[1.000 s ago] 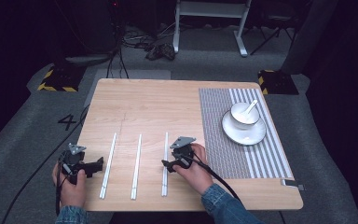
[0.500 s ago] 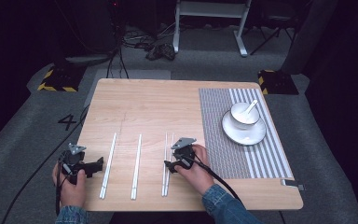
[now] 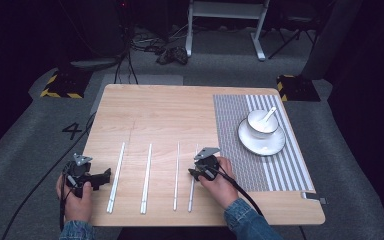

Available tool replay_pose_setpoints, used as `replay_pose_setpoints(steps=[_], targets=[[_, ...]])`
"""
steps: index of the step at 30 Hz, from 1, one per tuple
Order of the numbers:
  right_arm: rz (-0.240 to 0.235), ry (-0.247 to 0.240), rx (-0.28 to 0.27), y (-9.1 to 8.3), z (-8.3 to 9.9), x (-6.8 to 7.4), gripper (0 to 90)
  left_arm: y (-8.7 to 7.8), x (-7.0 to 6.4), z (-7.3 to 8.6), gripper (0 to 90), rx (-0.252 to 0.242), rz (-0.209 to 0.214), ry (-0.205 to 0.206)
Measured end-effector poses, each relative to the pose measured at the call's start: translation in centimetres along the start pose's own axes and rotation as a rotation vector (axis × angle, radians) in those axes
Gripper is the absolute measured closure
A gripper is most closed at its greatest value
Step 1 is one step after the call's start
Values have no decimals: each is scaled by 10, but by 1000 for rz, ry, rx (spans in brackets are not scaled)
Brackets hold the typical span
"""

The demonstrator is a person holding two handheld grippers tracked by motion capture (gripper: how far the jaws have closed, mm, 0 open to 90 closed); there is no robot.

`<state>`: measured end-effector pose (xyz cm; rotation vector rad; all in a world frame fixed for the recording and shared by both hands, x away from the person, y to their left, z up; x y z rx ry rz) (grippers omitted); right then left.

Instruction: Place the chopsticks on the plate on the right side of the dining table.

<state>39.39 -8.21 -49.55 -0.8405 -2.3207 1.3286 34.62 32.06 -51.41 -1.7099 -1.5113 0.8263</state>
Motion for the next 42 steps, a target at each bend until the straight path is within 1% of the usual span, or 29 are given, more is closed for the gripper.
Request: replay_pose_setpoints(steps=[3,4,6,7,8,12,13,18,25,27,28,29,30,31,32,34,35,38,39,40,41,42], targets=[[4,16,17,-4,4,-4,717,0,0,0,1,1,0,0],[12,30,27,-7,7,-8,751,0,0,0,2,0,0,-1],[16,35,29,-8,9,-10,762,0,0,0,2,0,0,0],[17,41,34,-9,10,-12,773,0,0,0,2,0,0,-1],[29,56,38,-11,13,-14,789,0,0,0,2,1,0,0],[35,73,48,-14,16,-18,807,0,0,0,2,0,1,1],[38,82,61,-16,17,-20,815,0,0,0,2,0,1,1],[45,102,78,-20,21,-25,814,0,0,0,2,0,1,1],[53,119,88,-23,26,-33,756,0,0,0,1,0,1,2],[51,121,92,-24,27,-35,714,0,0,0,1,0,1,1],[49,125,95,-25,28,-36,650,0,0,0,1,0,1,1],[43,134,95,-26,29,-36,606,0,0,0,1,0,1,1],[43,134,95,-26,29,-36,606,0,0,0,1,0,1,1],[37,141,98,-26,29,-36,566,0,0,0,1,0,1,1],[28,163,70,-31,32,-36,518,0,0,0,1,0,1,2],[35,164,62,-34,33,-36,506,0,0,0,1,0,1,1],[36,166,52,-39,34,-35,480,0,0,0,2,0,1,1],[34,169,57,-44,37,-33,457,0,0,0,1,0,1,1],[32,163,71,-47,40,-29,459,0,0,0,1,0,1,1],[30,152,83,-47,42,-27,520,0,0,0,2,0,1,1],[21,122,105,-48,43,-25,617,0,0,0,1,0,1,1],[11,96,134,-48,45,-21,623,0,0,0,1,0,1,1]])
Point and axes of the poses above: each handheld gripper's, and its own axes: y roughly forward along the jaws, z roughly out of its underside, x roughly to its left, the point moved 1 cm from there along y, roughly forward along the jaws, and after that the axes turned 10 degrees about x, right-handed, at the moved point
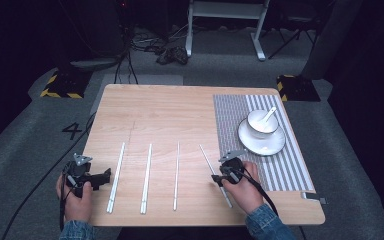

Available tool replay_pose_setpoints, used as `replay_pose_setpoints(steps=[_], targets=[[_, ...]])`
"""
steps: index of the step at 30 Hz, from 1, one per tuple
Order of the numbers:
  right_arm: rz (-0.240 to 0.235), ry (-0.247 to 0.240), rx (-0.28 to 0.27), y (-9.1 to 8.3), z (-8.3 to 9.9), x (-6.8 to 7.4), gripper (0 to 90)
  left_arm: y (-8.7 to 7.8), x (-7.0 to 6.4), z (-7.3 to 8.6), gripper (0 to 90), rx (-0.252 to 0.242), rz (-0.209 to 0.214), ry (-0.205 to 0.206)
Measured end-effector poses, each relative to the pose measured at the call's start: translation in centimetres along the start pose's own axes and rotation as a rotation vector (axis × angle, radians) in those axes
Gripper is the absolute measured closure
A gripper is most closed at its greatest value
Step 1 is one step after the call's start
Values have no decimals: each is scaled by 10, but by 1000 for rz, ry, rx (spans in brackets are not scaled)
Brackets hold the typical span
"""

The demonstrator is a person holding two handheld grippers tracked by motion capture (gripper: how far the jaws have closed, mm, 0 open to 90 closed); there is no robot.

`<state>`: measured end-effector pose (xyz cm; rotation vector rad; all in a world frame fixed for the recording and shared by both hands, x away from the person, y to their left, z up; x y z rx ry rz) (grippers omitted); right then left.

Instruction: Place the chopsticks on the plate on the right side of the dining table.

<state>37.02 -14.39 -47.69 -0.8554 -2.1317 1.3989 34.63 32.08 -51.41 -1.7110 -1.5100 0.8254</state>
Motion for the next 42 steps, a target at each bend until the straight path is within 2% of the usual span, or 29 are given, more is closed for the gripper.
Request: replay_pose_setpoints(steps=[1,2,6,14,21,22,23,24,25,28,34,37,42], targets=[[0,0,0,0,0,0,623,0,0,0,1,0,0,0],[3,-20,21,1,1,4,659,0,0,0,1,0,0,0],[12,-31,52,5,1,7,692,0,0,0,2,0,0,0],[11,-36,70,6,-3,6,758,0,0,0,1,0,0,0],[-7,-13,101,7,-8,3,793,0,0,0,1,0,0,0],[-9,-8,125,6,-11,2,791,0,0,0,2,0,0,0],[-9,-8,125,6,-11,2,791,0,0,0,1,0,0,0],[2,-4,172,6,-16,3,790,0,0,0,2,0,0,0],[5,-4,184,6,-17,4,790,0,0,0,1,0,0,0],[29,1,195,7,-21,6,792,0,0,0,2,0,0,0],[18,26,217,8,-25,4,796,0,0,0,1,0,0,0],[29,32,234,8,-27,5,795,0,0,0,2,0,0,0],[31,46,227,8,-26,4,811,0,0,0,1,0,0,0]])
Point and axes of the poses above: each handheld gripper's, and its own axes: y roughly forward along the jaws, z roughly out of its underside, x roughly to its left, the point moved 1 cm from there along y, roughly forward along the jaws, and after that the axes turned 10 degrees about x, right-handed, at the moved point
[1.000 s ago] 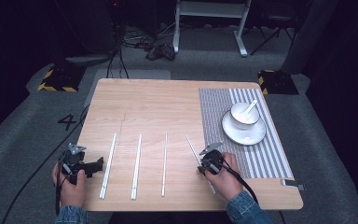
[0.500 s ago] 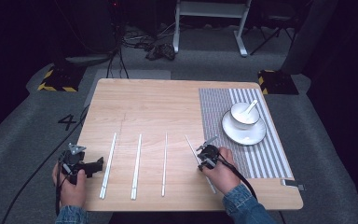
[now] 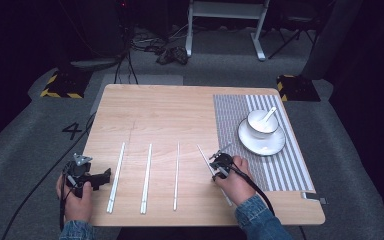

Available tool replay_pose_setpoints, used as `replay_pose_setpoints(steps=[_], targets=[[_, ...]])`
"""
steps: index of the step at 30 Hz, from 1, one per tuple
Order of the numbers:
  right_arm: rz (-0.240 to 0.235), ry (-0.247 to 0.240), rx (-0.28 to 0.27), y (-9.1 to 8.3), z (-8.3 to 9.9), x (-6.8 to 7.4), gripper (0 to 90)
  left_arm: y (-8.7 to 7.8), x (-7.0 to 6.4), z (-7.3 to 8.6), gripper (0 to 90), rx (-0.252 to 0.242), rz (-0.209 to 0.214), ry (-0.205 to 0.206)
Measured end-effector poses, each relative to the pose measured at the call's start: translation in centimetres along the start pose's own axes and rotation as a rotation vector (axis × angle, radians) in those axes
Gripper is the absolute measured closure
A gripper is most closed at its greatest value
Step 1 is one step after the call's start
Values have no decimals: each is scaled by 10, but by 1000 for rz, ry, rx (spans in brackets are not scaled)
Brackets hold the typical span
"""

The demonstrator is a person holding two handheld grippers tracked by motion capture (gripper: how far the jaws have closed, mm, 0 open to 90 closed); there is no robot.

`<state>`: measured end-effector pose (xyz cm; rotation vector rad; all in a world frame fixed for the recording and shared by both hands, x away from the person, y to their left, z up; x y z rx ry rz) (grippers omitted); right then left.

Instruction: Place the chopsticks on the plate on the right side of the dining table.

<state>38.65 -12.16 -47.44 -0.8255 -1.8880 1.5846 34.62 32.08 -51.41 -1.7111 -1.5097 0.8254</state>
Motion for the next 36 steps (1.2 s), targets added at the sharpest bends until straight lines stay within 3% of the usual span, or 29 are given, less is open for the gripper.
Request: replay_pose_setpoints(steps=[18,27,31,33,36], targets=[[-47,63,-39,0,6,-7,850,0,0,0,2,0,0,0],[-121,104,-63,0,13,-17,855,0,0,0,1,0,0,0],[-177,131,-126,-12,22,-26,855,0,0,0,1,0,0,0],[-180,131,-135,-15,23,-28,855,0,0,0,1,0,0,0],[-171,121,-167,-33,27,-30,855,0,0,0,2,0,0,0]])
Point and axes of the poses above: each handheld gripper's, and its own axes: y roughly forward along the jaws, z roughly out of its underside, x roughly to its left, the point moved 1 cm from there along y, roughly forward along the jaws, and after that the axes turned 10 degrees about x, right-handed, at the moved point
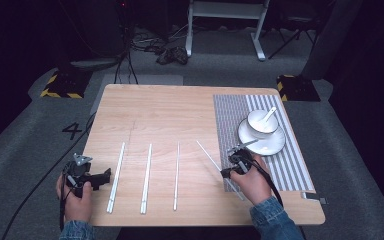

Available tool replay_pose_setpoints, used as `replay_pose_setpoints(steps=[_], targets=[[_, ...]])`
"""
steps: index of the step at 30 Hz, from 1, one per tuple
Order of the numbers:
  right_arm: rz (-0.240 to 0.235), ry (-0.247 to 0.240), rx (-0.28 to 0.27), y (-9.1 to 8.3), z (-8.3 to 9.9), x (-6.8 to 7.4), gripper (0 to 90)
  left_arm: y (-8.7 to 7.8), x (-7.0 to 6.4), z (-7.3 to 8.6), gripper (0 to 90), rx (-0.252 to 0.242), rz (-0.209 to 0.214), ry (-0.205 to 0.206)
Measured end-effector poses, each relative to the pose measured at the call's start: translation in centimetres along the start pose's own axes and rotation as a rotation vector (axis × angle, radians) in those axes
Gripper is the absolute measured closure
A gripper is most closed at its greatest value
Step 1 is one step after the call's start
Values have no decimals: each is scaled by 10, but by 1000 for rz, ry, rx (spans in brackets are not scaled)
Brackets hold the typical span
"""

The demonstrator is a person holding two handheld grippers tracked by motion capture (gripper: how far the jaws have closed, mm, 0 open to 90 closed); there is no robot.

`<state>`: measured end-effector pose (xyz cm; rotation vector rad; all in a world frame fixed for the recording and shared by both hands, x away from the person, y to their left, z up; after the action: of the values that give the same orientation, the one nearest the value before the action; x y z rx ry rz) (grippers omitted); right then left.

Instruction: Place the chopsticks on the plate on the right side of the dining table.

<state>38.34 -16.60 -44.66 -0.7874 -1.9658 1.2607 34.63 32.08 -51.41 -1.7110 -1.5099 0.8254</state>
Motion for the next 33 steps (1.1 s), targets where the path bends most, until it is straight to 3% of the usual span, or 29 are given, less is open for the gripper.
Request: replay_pose_setpoints(steps=[6,8,16,26,33], targets=[[29,-19,-18,-25,-1,-2,855,0,0,0,2,0,0,0],[50,-18,-42,-41,-2,-7,855,0,0,0,1,0,0,0],[90,-18,-78,-68,-3,-19,855,0,0,0,2,0,0,0],[129,-22,-103,-84,-9,-34,855,0,0,0,2,0,0,0],[138,-10,-125,-85,-15,-56,855,0,0,0,1,0,0,0]])
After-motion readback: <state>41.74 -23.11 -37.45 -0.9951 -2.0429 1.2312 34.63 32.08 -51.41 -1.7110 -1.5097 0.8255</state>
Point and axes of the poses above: each handheld gripper's, and its own axes: y roughly forward along the jaws, z roughly out of its underside, x roughly to its left, the point moved 1 cm from there along y, roughly forward along the jaws, and after that the axes turned 10 degrees about x, right-handed, at the moved point
